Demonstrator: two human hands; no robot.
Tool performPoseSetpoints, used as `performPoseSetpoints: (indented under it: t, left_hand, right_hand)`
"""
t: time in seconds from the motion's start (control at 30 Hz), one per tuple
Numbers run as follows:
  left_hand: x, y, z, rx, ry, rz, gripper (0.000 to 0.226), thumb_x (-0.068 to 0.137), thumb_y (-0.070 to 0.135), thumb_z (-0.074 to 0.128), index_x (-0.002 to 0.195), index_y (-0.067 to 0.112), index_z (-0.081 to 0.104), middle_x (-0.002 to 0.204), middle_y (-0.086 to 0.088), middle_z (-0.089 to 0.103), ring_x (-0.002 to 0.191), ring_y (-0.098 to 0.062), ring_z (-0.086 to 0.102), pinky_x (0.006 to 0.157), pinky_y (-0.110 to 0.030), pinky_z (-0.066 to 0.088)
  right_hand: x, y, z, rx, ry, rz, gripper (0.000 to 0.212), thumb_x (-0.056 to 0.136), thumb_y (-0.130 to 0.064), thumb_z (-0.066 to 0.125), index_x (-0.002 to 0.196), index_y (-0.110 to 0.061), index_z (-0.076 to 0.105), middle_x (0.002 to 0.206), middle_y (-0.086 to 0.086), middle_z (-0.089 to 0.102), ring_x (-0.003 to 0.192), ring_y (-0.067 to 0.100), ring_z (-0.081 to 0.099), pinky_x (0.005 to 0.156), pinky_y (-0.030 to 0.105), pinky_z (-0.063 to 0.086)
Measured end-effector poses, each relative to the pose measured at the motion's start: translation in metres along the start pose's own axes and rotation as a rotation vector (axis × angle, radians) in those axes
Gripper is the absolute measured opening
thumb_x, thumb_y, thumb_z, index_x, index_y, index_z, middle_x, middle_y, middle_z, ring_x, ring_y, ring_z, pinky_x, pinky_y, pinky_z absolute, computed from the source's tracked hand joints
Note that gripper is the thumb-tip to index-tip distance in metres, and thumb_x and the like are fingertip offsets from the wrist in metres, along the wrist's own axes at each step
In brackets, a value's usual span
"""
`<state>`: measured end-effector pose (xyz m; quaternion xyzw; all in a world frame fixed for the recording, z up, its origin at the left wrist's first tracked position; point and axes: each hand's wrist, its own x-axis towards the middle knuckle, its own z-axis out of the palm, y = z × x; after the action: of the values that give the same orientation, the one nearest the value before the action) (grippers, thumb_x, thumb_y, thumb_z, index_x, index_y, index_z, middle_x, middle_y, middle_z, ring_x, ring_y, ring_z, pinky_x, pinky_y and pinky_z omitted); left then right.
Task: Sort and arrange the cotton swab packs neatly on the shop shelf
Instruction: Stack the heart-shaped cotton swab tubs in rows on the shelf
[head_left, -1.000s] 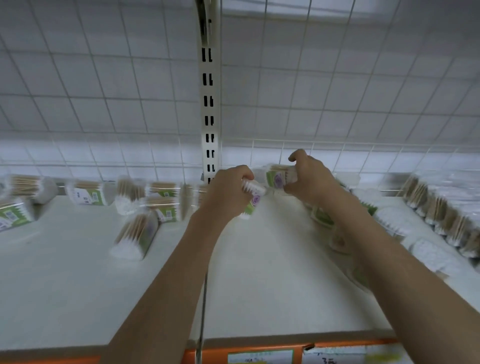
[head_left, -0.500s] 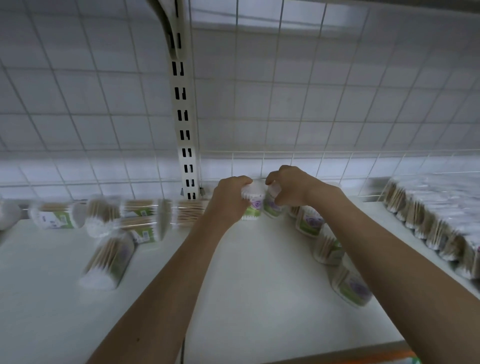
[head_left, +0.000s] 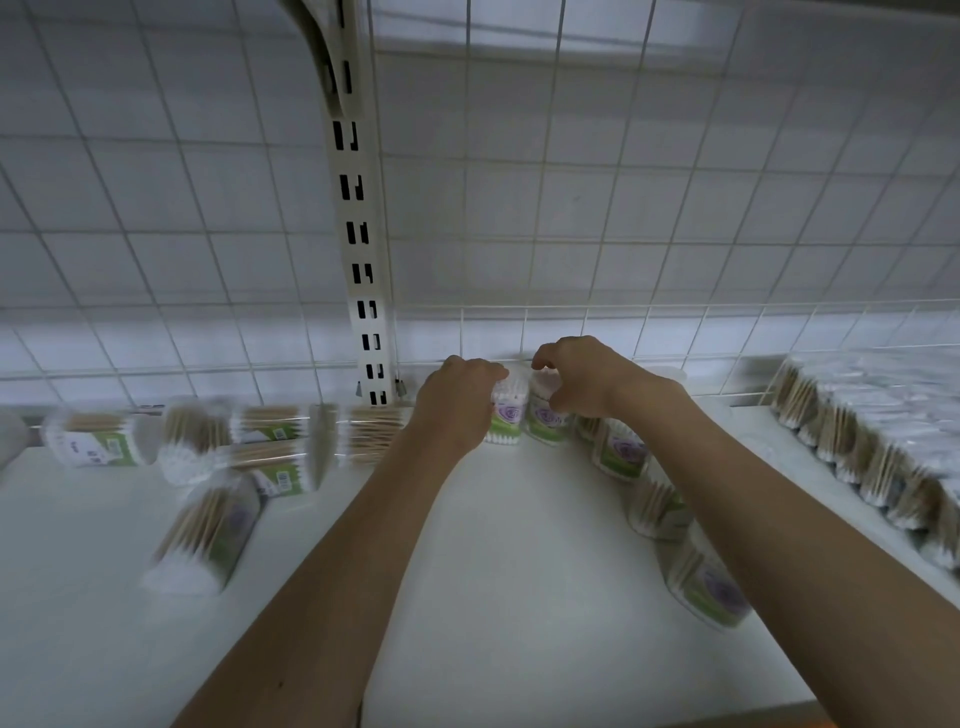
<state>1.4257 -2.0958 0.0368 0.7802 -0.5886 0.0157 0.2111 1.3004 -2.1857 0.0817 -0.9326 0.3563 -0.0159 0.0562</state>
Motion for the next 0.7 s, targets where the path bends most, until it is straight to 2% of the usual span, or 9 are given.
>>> performPoseSetpoints:
  t: [0.17,0.4,0.5,0.6,0.7]
  left_hand:
    - [-0.002,0.002,-0.001,0.123,0.022,0.046,0.047,0.088,-0.002,0.051,0.132,0.016,0.048,0.129,-0.005,0.053,0.118,-0.023,0.044,0.095,-0.035,0.041]
    - [-0.012,0.002,-0.014,0.211,0.103,0.054,0.048,0.086,0.001,0.052,0.131,0.018,0.045,0.124,-0.002,0.052,0.113,-0.022,0.046,0.087,-0.032,0.039]
    - [-0.022,-0.005,-0.028,0.25,0.132,0.009,0.045,0.088,0.003,0.054,0.13,0.019,0.047,0.124,-0.002,0.053,0.114,-0.022,0.047,0.09,-0.033,0.039]
    - [-0.037,-0.019,-0.046,0.276,0.128,-0.058,0.041,0.09,0.01,0.054,0.129,0.021,0.049,0.12,-0.001,0.056,0.113,-0.021,0.049,0.092,-0.032,0.038]
    - [-0.056,-0.038,-0.065,0.241,0.111,-0.135,0.037,0.088,0.012,0.055,0.123,0.024,0.053,0.119,0.002,0.057,0.112,-0.018,0.049,0.087,-0.027,0.034]
  right_hand:
    - [0.0,0.0,0.002,-0.01,0.015,-0.001,0.058,0.08,-0.002,0.058,0.134,-0.016,0.044,0.128,0.008,0.05,0.117,0.024,0.046,0.081,0.023,0.037]
    - [-0.007,-0.002,-0.004,0.035,0.095,-0.027,0.052,0.084,-0.009,0.056,0.135,-0.015,0.044,0.131,0.008,0.048,0.12,0.024,0.045,0.09,0.026,0.039]
    - [-0.012,-0.014,-0.006,0.064,0.162,-0.066,0.048,0.086,-0.014,0.056,0.133,-0.014,0.046,0.131,0.007,0.048,0.122,0.024,0.043,0.095,0.029,0.038]
    - [-0.014,-0.032,-0.004,0.098,0.239,-0.123,0.046,0.086,-0.018,0.056,0.131,-0.016,0.048,0.128,0.005,0.05,0.12,0.022,0.043,0.088,0.027,0.037]
    - [-0.014,-0.053,0.001,0.132,0.243,-0.184,0.044,0.087,-0.022,0.056,0.131,-0.016,0.048,0.126,0.004,0.051,0.118,0.022,0.044,0.088,0.028,0.037]
